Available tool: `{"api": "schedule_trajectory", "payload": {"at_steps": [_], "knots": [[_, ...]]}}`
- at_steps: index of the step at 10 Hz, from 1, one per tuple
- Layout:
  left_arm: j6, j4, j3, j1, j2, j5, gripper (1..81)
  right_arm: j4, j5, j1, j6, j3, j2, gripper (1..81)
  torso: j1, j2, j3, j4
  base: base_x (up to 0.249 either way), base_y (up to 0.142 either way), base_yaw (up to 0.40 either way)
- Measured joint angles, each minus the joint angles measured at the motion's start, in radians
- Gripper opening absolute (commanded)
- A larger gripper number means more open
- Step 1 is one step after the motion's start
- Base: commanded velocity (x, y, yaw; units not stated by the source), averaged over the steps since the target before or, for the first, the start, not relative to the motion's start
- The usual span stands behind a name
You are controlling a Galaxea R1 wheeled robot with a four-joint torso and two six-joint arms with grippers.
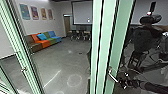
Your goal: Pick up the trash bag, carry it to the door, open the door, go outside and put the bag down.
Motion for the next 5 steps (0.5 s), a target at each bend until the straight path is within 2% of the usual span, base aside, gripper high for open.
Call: {"api": "schedule_trajectory", "payload": {"at_steps": [3, 4, 5], "knots": [[0.0, 0.0, 0.0, 0.008, 0.001, 0.0, 1.0, -0.003, -0.035, 0.001, -0.002, 0.0, -0.007, 81.1, -0.002, 0.0, 0.0, 0.0, 0.077, 0.0, 0.0], [0.0, 0.0, 0.0, 0.007, -0.003, 0.005, 1.0, -0.007, -0.06, -0.001, -0.036, 0.004, -0.015, 81.1, -0.002, -0.001, 0.0, 0.0, 0.1, 0.0, 0.0], [0.0, 0.0, -0.001, -0.007, 0.0, 0.002, 1.0, -0.013, -0.053, -0.003, -0.036, 0.007, -0.019, 81.1, -0.002, 0.0, 0.0, 0.0, 0.1, 0.0, 0.0]]}}
